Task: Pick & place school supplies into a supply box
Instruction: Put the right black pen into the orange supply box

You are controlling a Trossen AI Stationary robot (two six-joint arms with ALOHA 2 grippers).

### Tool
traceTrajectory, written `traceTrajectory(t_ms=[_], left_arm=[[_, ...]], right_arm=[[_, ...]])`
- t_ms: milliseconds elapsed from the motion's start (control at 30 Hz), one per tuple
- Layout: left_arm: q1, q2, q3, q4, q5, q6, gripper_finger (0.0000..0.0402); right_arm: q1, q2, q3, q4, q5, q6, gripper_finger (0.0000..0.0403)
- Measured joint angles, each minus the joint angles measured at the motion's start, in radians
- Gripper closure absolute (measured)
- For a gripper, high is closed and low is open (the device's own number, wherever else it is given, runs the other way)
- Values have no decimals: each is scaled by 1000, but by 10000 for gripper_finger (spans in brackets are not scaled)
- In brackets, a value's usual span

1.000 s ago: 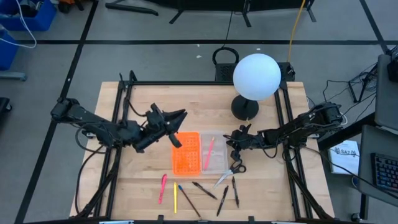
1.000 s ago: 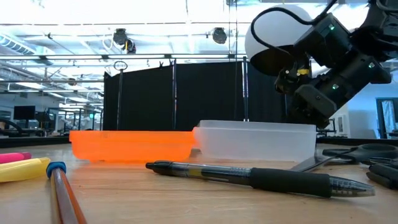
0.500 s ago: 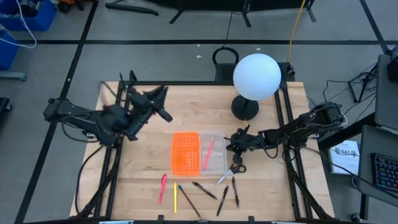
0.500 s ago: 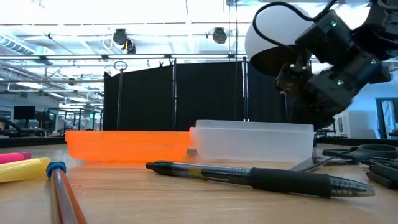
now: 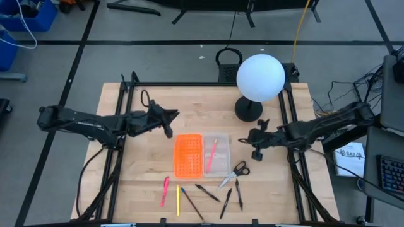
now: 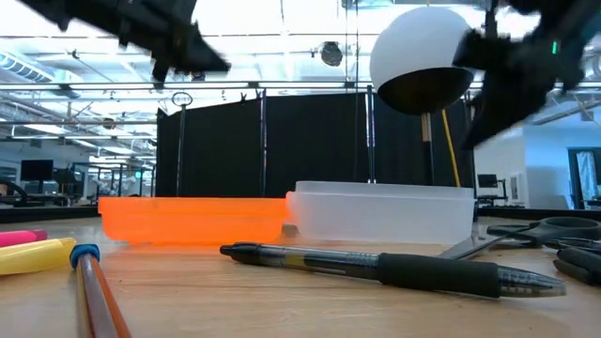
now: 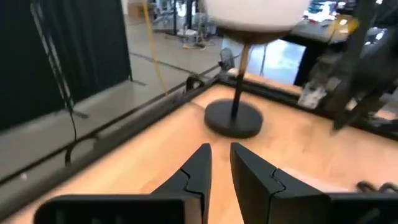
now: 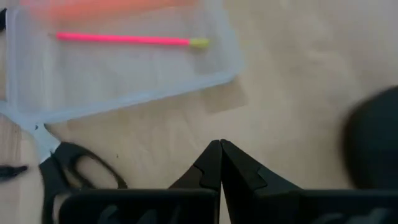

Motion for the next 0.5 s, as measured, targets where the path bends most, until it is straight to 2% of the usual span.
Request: traceTrajectory(t_ms=[133, 233, 433, 500], left_arm=[[18, 9, -154, 203, 3, -71, 334], [23, 7, -235, 290, 22, -90, 334], [24, 6, -282, 322, 118, -64, 334], [24, 5, -282, 331, 154, -47, 334]], right_arm=[[85, 55, 229, -339, 111, 101, 403], [125, 121, 331, -488, 124, 156, 403], [232, 262, 366, -487, 117, 86, 403], [260, 315, 370, -463, 117, 110, 403]])
